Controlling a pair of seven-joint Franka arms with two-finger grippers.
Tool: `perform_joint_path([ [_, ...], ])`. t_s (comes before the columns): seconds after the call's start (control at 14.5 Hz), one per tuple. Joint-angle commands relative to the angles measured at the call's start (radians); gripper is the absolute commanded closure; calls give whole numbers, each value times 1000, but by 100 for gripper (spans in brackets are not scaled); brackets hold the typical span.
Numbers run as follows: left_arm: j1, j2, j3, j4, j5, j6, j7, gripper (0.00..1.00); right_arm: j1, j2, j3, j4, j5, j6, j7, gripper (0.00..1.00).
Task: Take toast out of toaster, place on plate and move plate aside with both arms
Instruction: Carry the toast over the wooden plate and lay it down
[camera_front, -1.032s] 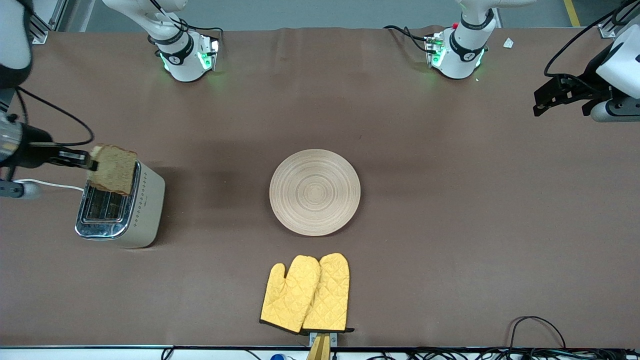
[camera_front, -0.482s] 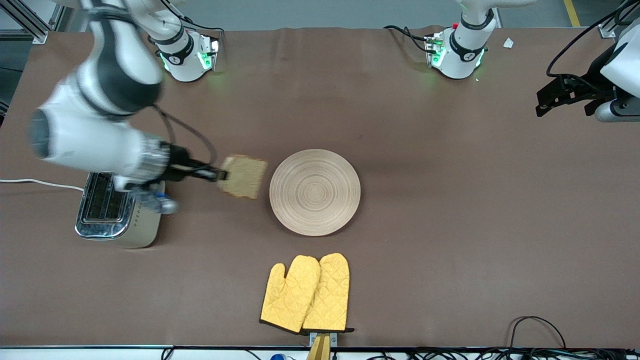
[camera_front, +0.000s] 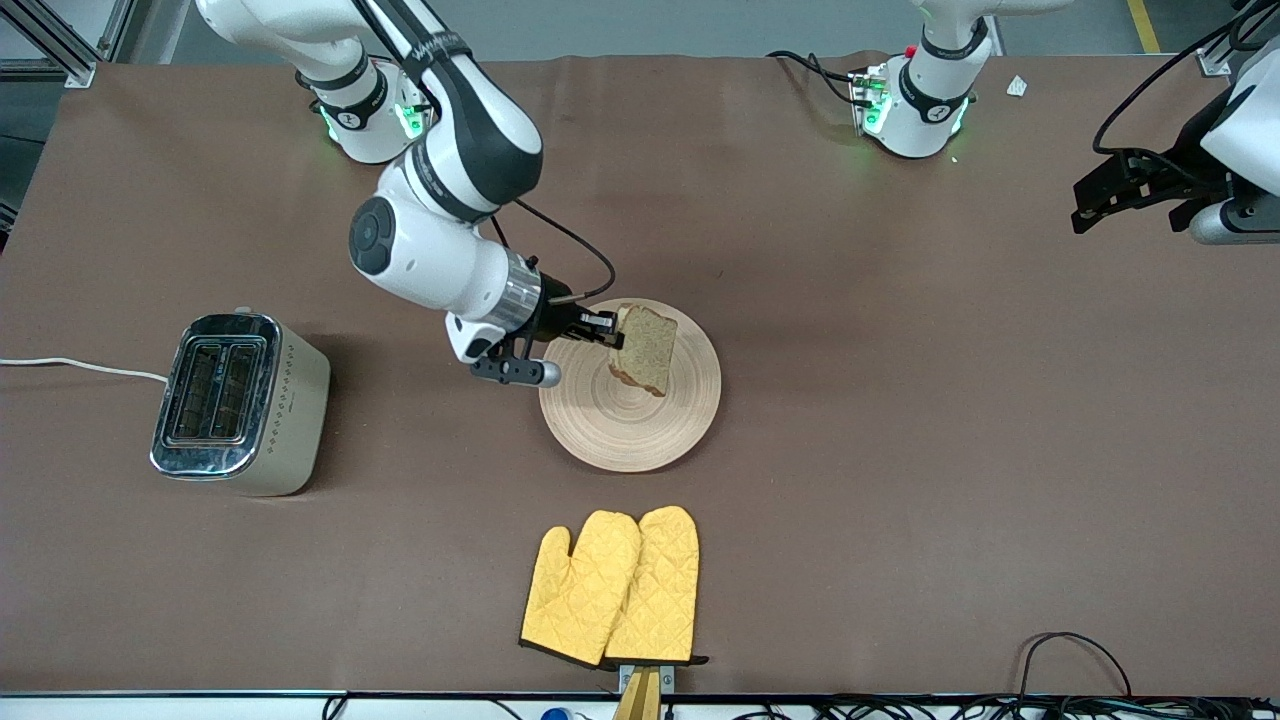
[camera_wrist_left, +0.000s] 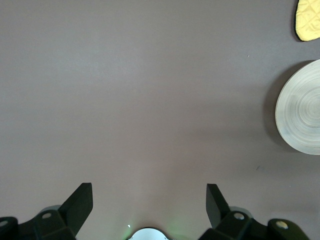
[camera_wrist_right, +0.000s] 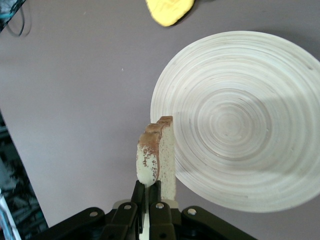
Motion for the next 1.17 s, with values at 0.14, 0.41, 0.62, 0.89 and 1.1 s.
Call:
perform_joint_path([
  [0.14,5,14,-4,29,5,-17,18,0,-32,20,-11,-65,65,34,-269,100],
  [0.41,10,14,2,29,-7,-16,20,0,-33,92,-11,-65,72,69,-329,100],
  [0.62,65,34,30,28,-115,-16,44,0,-62,126,-11,-65,79,65,-378,100],
  [0.89,135,132,30,28,-248,-1,75,0,-85,151,-18,-104,72,65,-453,99],
  [1.1,134,212,28,28,-375,62,81,0,-121,151,-18,-133,72,57,-513,99],
])
